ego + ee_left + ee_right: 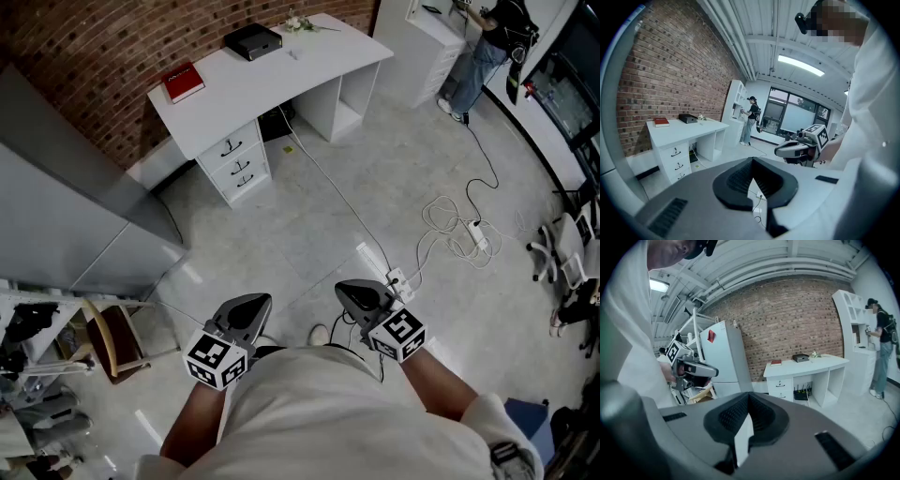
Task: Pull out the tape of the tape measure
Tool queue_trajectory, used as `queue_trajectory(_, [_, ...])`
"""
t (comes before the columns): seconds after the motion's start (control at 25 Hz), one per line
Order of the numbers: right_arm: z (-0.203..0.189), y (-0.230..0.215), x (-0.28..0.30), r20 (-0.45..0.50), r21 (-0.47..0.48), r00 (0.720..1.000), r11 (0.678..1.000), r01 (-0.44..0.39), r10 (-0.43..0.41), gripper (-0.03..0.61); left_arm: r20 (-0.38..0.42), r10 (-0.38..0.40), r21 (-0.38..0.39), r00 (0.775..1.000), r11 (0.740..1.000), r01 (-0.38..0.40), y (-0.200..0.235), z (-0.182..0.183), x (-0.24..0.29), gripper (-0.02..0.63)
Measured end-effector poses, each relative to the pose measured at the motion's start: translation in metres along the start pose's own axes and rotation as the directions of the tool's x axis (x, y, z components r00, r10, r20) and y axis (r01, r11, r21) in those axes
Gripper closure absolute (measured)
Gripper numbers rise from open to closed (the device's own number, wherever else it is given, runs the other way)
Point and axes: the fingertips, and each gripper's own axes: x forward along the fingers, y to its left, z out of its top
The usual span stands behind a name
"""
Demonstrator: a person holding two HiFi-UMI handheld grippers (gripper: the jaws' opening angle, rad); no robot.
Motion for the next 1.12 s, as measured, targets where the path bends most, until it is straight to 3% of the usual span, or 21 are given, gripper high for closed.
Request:
queue_trajectory(0.56, [-0.015, -0.056, -0.049, 0.018, 0.021, 0.997, 0.997, 0.074, -0.074, 0.575, -0.041, -0.017, 0.014, 0.999, 1.000, 0.018, -0.029, 0.006, 0.056, 0.619])
queue_trajectory(0.84, [-0.015, -0.097, -0.052, 0.046, 0.037, 0.984, 0.985, 0.171, -0.173, 0.527, -0.012, 0.026, -0.006, 1.000, 1.000, -0.026, -0.003, 0.022, 0.075, 0.605])
queue_trajectory(0.92, [-0.009, -0.109, -0.042, 0.054, 0.035, 0.979, 0.980, 0.196, -0.198, 0.495, -0.010, 0.019, -0.010, 1.000, 1.000, -0.020, 0.009, 0.026, 0.083, 0.548])
queue_trajectory(1.12, [0.007, -0.141, -0.005, 0.038, 0.036, 0.969, 0.969, 0.245, -0.246, 0.491, 0.009, -0.023, -0.019, 1.000, 1.000, 0.023, 0.051, 0.038, 0.110, 0.551])
